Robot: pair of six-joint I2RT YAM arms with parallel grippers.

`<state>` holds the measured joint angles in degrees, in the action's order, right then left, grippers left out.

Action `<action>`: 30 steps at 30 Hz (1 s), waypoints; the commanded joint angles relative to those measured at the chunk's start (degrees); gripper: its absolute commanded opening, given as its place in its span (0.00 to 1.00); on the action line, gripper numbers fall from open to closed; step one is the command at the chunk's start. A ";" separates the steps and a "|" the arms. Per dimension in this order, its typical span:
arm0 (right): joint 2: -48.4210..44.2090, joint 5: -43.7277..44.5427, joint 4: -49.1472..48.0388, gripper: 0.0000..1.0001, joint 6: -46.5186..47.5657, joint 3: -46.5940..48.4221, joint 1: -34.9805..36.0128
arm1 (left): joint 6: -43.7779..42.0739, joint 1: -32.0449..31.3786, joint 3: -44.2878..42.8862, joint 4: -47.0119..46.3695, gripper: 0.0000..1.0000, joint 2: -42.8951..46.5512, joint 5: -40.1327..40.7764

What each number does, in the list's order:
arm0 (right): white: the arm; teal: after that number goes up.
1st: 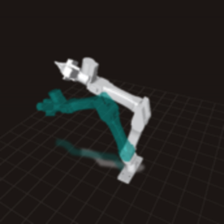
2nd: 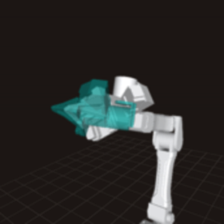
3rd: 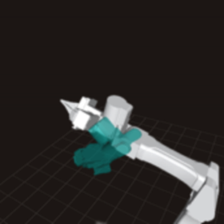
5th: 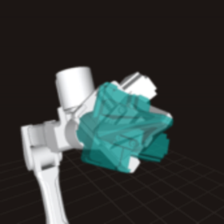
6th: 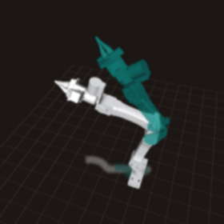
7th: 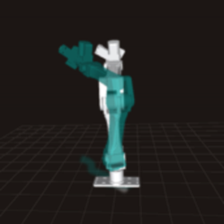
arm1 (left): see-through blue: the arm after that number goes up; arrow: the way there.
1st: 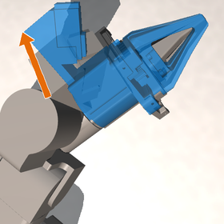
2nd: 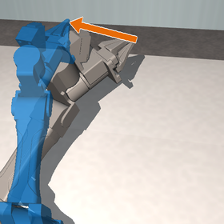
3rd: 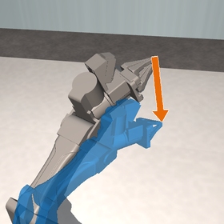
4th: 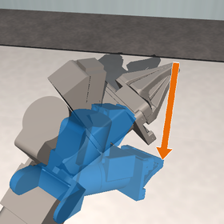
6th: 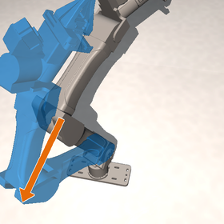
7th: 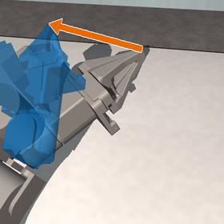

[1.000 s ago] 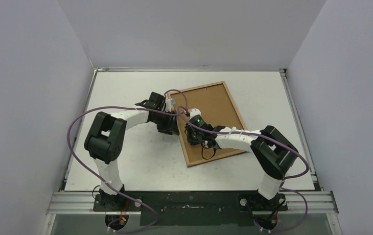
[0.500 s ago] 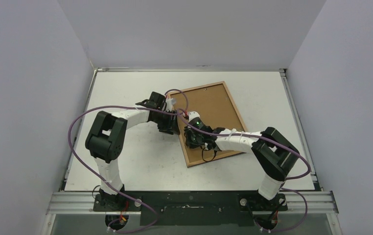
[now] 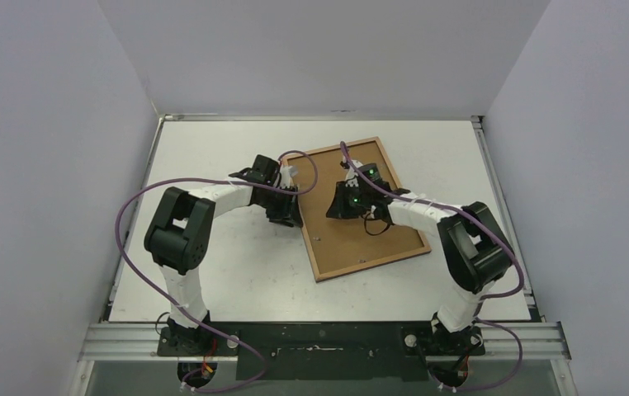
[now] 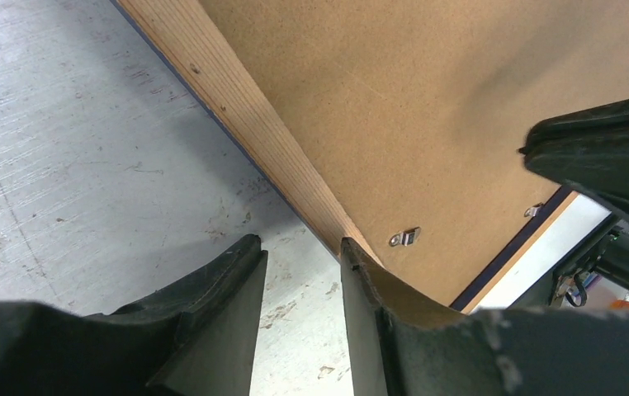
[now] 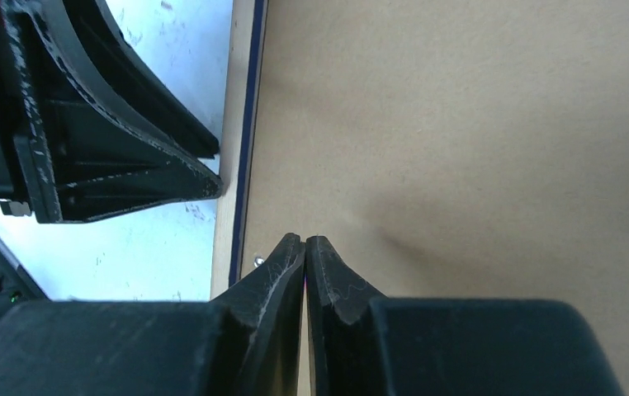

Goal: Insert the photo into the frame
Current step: Install the photo frame at the center of the board.

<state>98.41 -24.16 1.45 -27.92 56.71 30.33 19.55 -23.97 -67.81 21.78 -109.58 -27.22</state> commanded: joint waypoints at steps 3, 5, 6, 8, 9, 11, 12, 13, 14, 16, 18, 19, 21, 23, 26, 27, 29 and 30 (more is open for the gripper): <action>5.09 -10.07 -0.94 0.06 0.47 0.38 0.49 | 0.46 -0.60 -1.27 -2.35 0.36 -0.35 0.23; 5.76 -10.97 -1.03 0.06 0.41 -0.43 0.79 | 0.74 -0.56 -1.90 -2.80 0.36 -0.98 0.21; 5.96 -11.20 -1.07 0.06 0.35 -0.74 0.77 | 1.00 -0.56 -2.24 -2.99 0.36 -1.33 0.05; 6.22 -11.71 -1.01 0.05 0.55 -1.10 0.78 | 1.32 -0.56 -2.72 -3.43 0.36 -1.72 -0.34; 6.31 -12.01 -1.01 0.05 0.59 -1.35 0.86 | 1.42 -0.63 -2.90 -3.60 0.35 -1.91 -0.41; 6.76 -13.06 -1.03 0.05 0.59 -1.72 0.98 | 1.80 -0.65 -3.25 -4.11 0.35 -2.14 -0.89; 7.12 -13.43 -1.02 0.05 0.59 -1.83 1.18 | 1.90 -0.75 -3.51 -4.38 0.35 -2.22 -1.12; 7.34 -13.69 -1.08 0.05 0.67 -1.94 1.44 | 2.06 -0.78 -3.66 -4.71 0.35 -2.26 -1.36; 7.63 -13.87 -1.03 0.05 0.69 -2.02 1.62 | 2.18 -0.81 -3.87 -4.92 0.35 -2.33 -1.42; 8.22 -14.45 -1.81 0.05 0.48 -2.34 1.94 | 2.61 -0.90 -4.13 -5.25 0.34 -2.46 -1.43; 8.71 -14.98 -3.10 0.05 0.06 -2.58 2.18 | 2.79 -0.93 -4.32 -5.43 0.33 -2.71 -1.43; 8.89 -15.11 -3.36 0.05 -0.06 -2.65 2.27 | 2.88 -0.91 -4.37 -5.48 0.33 -2.80 -1.35; 9.48 -15.51 -4.01 0.05 -0.42 -2.59 2.41 | 2.94 -0.96 -4.28 -5.54 0.32 -2.95 -1.26; 10.01 -15.91 -4.56 0.05 -0.76 -2.27 2.43 | 3.14 -0.91 -4.32 -5.66 0.32 -3.09 -1.18; 10.81 -16.83 -5.47 0.05 -1.52 -1.88 2.90 | 3.59 -0.91 -4.18 -6.09 0.31 -3.21 -1.12; 11.03 -16.96 -5.09 0.05 -1.30 -1.65 3.22 | 3.77 -0.95 -4.27 -6.18 0.31 -3.26 -1.14; 11.06 -17.11 -4.75 0.05 -1.18 -1.71 3.52 | 3.98 -0.91 -4.28 -6.25 0.31 -3.28 -1.25; 10.94 -17.13 -4.71 0.05 -1.17 -2.03 3.70 | 4.07 -0.91 -4.34 -6.38 0.31 -3.31 -1.20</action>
<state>107.46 -40.64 -3.18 -29.47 55.27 32.05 22.59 -24.62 -70.11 19.00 -112.22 -27.49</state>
